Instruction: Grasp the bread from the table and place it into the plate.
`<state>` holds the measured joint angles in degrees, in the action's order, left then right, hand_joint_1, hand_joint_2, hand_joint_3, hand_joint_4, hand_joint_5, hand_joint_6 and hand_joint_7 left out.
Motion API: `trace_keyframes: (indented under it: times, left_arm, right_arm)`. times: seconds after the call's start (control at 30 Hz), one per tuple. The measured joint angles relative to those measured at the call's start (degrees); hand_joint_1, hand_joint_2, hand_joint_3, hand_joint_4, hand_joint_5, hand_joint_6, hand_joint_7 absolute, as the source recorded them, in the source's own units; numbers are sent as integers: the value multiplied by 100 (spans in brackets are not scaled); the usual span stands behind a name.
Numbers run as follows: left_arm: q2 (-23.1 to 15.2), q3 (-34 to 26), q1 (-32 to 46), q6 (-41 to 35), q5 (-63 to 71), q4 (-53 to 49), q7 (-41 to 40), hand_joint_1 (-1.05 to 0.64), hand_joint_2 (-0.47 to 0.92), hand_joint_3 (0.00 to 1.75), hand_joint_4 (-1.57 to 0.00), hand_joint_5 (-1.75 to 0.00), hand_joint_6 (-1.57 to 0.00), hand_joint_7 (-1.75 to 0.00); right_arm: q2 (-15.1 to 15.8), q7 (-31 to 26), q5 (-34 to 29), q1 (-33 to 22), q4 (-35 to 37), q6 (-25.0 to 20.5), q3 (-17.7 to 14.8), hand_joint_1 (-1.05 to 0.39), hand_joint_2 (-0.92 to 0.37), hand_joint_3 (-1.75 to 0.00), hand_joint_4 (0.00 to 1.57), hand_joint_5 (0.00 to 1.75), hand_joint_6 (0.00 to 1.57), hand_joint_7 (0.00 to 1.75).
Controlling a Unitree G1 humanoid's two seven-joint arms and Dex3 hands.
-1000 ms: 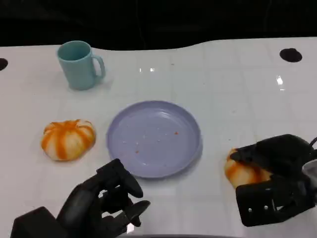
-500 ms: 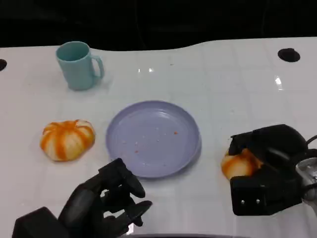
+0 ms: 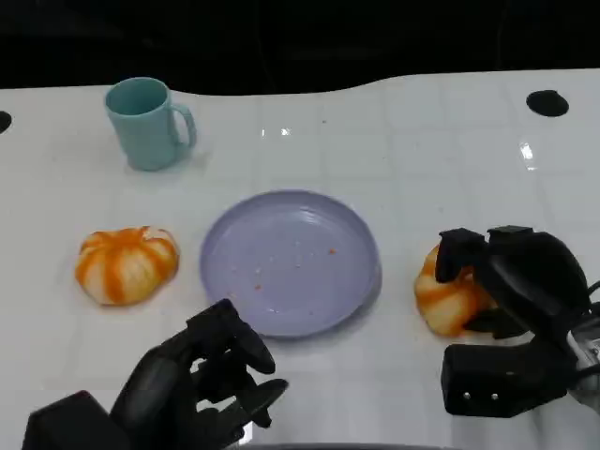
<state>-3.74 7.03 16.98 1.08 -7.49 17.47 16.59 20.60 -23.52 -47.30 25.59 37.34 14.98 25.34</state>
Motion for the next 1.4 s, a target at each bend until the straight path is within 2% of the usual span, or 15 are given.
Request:
trace_keyframes:
  times: [0.1,0.23,0.3,0.37,0.53,0.7,0.9,1.2,1.3,1.4]
  left_arm:
    - [0,1,0,0,6,1,-1,-49,92,24,-61,-175,-44,-166]
    - [-1,1,2,-1,7,3,-1,-48,92,25,-60,-175,-42,-166]
    - [-2,1,0,-4,7,5,-1,-47,92,25,-60,-175,-42,-167]
    - [-2,1,0,-4,8,5,-1,-46,92,25,-60,-175,-42,-167]
    - [0,7,-1,-4,8,5,-1,-46,92,25,-60,-175,-41,-168]
    - [7,20,0,-3,19,4,-1,-46,92,25,-61,-175,-40,-169]
    - [11,41,1,-7,20,7,-14,-45,92,25,-61,-175,-40,-168]
    - [37,76,32,-7,19,28,-14,-45,92,24,-61,-175,-39,-169]
    - [35,85,45,-9,28,75,-16,-46,92,24,-61,-175,-40,-169]
    - [35,90,45,-7,42,81,-18,-47,92,23,-62,-175,-40,-169]
  right_arm:
    - [-41,-261,54,0,-2,150,-19,-14,-52,-92,93,175,78,154]
    - [-119,-262,285,-5,-168,253,-103,-13,-46,-100,93,175,74,168]
    - [-155,-214,394,-7,-340,259,-196,-10,-35,-120,96,175,78,166]
    - [-179,-207,507,-6,-543,330,-287,-12,-30,-130,99,175,78,169]
    - [-295,-11,626,27,-995,374,-388,-13,-28,-138,100,175,77,172]
    - [-502,206,654,143,-1257,294,-402,-15,-29,-140,99,175,75,175]
    - [-782,533,664,409,-1229,270,-314,-16,-29,-139,100,175,75,174]
    - [-1377,833,823,894,-425,328,-185,-14,-28,-138,100,175,74,173]
    - [-1565,956,1004,1015,-153,342,-190,-13,-32,-134,96,175,71,172]
    - [-1754,1275,1365,1062,105,344,-250,-13,-37,-129,91,175,77,141]
